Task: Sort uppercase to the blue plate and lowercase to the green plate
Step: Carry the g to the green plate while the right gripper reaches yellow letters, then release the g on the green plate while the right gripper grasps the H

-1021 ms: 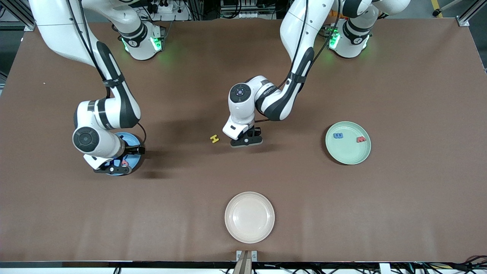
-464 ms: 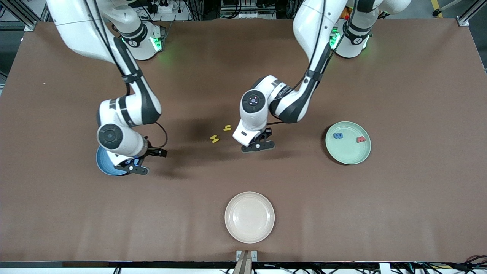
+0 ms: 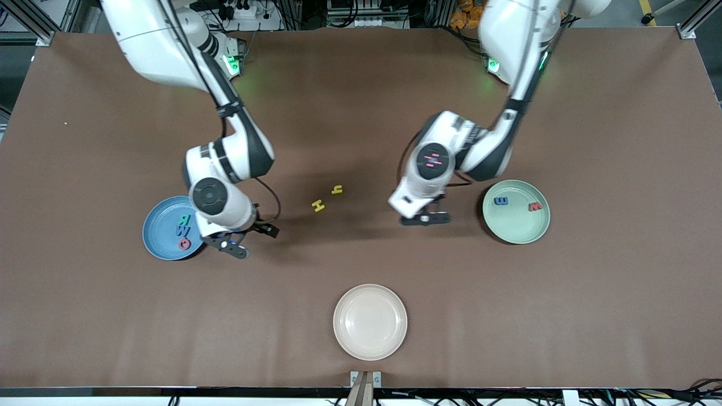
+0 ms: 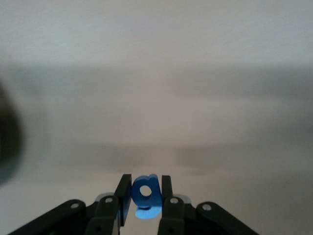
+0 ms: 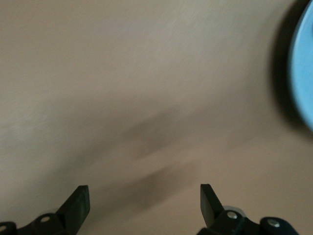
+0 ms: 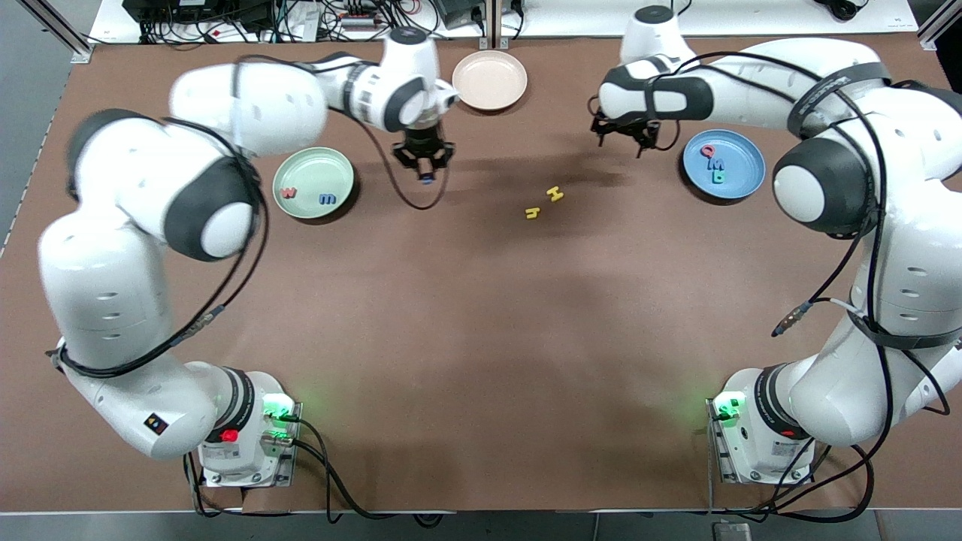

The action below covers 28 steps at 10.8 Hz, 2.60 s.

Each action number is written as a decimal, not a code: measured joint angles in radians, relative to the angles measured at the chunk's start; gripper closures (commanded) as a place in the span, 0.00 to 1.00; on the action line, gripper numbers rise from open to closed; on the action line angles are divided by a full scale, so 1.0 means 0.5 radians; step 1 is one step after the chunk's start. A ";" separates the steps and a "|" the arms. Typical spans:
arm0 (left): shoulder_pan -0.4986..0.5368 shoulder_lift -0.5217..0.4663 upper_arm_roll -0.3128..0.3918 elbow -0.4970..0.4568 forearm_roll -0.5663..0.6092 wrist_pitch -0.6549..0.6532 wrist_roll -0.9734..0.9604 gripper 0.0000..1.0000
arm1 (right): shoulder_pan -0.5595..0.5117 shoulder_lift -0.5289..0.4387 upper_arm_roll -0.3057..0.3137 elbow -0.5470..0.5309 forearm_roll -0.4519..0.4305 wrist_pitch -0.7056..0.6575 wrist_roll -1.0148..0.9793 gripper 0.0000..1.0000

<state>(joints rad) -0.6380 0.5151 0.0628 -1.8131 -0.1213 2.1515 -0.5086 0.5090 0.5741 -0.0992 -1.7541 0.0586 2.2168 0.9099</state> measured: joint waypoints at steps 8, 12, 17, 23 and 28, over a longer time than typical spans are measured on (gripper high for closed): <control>0.535 -0.196 -0.047 -0.422 0.505 -0.155 0.570 0.88 | 0.204 0.122 0.069 0.022 0.118 0.344 1.200 0.00; 0.705 -0.196 -0.049 -0.428 0.632 -0.144 0.712 0.10 | 0.215 0.132 0.153 -0.075 0.118 0.468 1.420 0.00; 0.740 -0.216 -0.068 -0.430 0.621 -0.125 0.710 0.07 | 0.239 0.132 0.195 -0.149 0.118 0.481 1.498 0.00; 0.734 -0.296 -0.384 -0.357 0.253 -0.112 0.126 0.09 | 0.255 0.130 0.199 -0.227 0.118 0.603 1.499 0.00; 0.728 -0.296 -0.470 -0.317 -0.021 -0.111 -0.256 0.09 | 0.268 0.107 0.200 -0.249 0.118 0.629 1.500 0.50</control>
<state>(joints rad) -0.2742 0.3673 -0.1721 -1.9714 -0.1316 2.0961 -0.6366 0.6431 0.6275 0.0005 -1.8787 0.1178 2.5314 1.6599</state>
